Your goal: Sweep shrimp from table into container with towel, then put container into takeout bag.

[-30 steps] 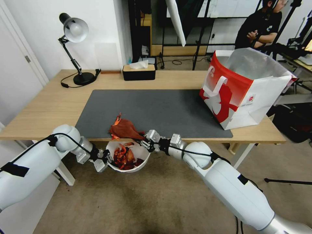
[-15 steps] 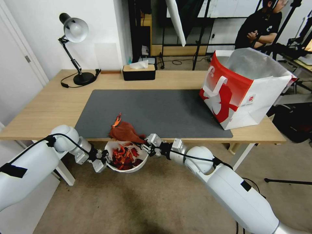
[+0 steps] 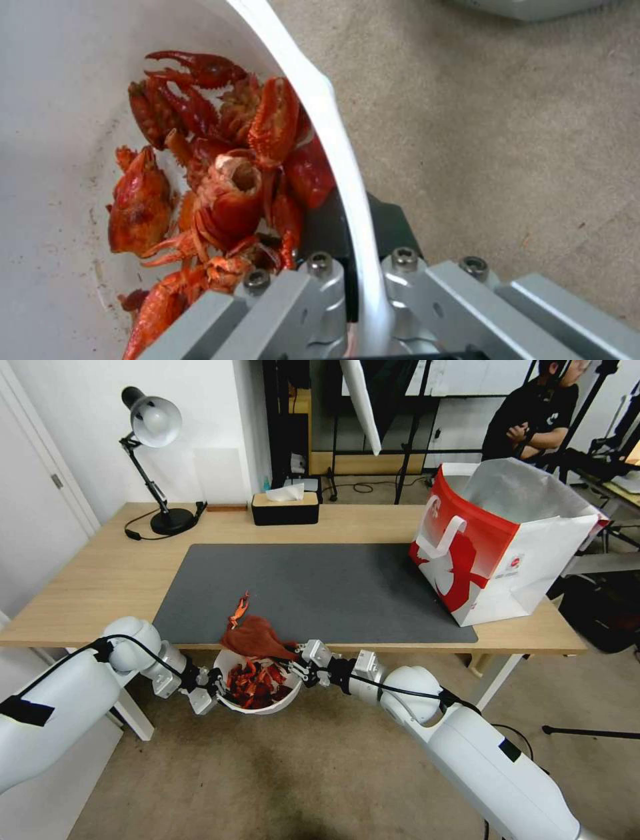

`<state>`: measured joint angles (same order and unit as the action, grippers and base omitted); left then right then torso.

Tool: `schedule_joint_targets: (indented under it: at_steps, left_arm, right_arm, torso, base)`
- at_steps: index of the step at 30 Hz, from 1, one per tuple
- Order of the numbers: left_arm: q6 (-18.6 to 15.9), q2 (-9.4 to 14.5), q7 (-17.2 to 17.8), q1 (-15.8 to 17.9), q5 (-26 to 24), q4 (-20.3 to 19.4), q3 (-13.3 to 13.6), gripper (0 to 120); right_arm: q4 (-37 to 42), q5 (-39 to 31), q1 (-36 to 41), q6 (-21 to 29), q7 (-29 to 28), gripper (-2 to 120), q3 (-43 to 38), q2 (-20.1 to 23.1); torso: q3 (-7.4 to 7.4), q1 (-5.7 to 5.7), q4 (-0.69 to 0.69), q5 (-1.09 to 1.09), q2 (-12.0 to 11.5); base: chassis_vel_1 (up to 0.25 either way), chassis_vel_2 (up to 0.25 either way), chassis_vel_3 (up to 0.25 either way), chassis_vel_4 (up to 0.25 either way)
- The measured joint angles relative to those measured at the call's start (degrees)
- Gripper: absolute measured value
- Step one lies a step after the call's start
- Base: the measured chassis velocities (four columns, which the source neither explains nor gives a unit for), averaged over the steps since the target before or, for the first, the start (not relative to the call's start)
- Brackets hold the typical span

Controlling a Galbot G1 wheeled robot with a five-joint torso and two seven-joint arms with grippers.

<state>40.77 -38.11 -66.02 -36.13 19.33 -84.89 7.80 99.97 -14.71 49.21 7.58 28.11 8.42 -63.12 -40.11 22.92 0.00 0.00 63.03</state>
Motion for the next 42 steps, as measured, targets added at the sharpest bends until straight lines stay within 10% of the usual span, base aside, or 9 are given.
schedule_joint_targets:
  at_steps: [42]
  left_arm:
    - [0.01, 1.16, 0.00, -2.47, 0.21, -1.07, -2.08, 0]
  right_arm:
    - [4.77, -1.83, 3.38, -0.40, -0.08, 8, 0.51, -0.66]
  torso:
    - [0.01, 0.00, 0.00, 0.00, -0.01]
  base:
    - [0.000, 0.000, 0.000, 0.000]
